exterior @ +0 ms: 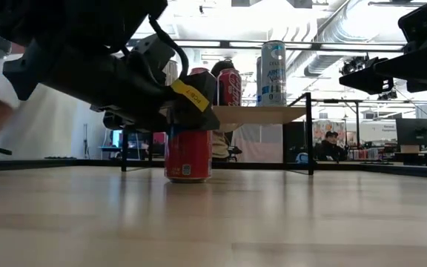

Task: Place canned beverage on shelf
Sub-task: Put the red soda can on the shelf aligned with the other red soda can

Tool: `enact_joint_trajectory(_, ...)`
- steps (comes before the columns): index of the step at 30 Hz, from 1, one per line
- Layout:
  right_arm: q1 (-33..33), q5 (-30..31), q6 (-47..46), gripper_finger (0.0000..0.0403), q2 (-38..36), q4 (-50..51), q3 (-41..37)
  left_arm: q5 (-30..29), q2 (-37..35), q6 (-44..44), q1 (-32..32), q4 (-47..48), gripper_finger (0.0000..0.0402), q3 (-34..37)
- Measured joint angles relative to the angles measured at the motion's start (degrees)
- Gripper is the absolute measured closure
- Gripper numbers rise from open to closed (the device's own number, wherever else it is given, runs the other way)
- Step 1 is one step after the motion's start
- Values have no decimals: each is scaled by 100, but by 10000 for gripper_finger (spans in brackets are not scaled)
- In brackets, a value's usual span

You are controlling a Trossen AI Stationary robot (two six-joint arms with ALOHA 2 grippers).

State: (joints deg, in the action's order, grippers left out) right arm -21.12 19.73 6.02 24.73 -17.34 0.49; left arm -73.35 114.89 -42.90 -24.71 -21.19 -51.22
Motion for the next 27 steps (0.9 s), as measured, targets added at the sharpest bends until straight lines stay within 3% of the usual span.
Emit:
enact_joint_trajectory(12, -2, 1, -2, 3, 0, 2, -2, -184, 0, -118, 0, 1, 146, 2)
enact_joint_trajectory(27, -2, 1, 0, 3, 0, 2, 0, -1545, 0, 20, -146, -13, 153, -125)
